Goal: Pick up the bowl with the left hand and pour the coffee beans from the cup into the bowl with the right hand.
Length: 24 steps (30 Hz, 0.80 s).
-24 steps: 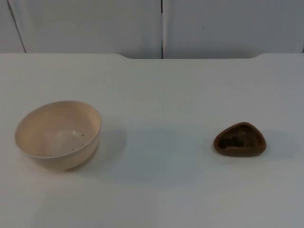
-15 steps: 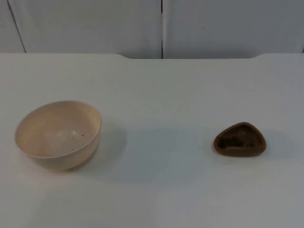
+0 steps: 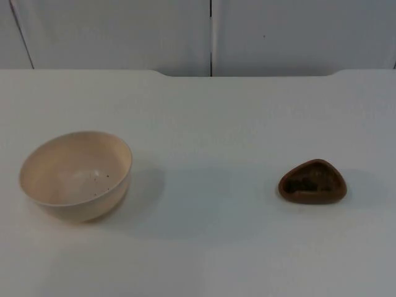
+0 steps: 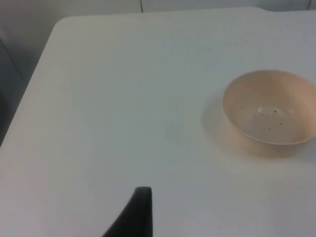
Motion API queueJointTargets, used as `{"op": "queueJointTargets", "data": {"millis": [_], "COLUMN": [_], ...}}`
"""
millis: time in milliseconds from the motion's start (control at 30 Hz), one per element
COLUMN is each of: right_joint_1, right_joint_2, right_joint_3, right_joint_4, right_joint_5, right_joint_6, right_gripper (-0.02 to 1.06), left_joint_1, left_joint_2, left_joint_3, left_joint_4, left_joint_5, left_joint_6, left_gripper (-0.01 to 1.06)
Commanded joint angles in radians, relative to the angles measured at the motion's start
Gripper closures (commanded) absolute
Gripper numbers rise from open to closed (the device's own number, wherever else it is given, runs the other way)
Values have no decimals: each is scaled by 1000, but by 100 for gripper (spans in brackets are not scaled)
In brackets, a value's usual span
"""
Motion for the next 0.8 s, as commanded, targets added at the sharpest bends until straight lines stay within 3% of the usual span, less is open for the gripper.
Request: {"op": "queueJointTargets", "data": {"millis": [0,767], "right_joint_1": [-3,-3], "right_joint_2": [-4,-4], "right_joint_3": [-2,-2], "right_joint_4": [-4,-4], "right_joint_5": [-4,-4], "right_joint_6": [2,2], "right_gripper": [-1,-1], "left_joint_1": [-5,-5], "left_joint_2": [-4,-4], "left_joint_3": [4,4], "left_joint_4": [-3,-3], "left_joint_5": [-4,-4], "left_joint_6": [-2,-6], "left_gripper": [0,0]}}
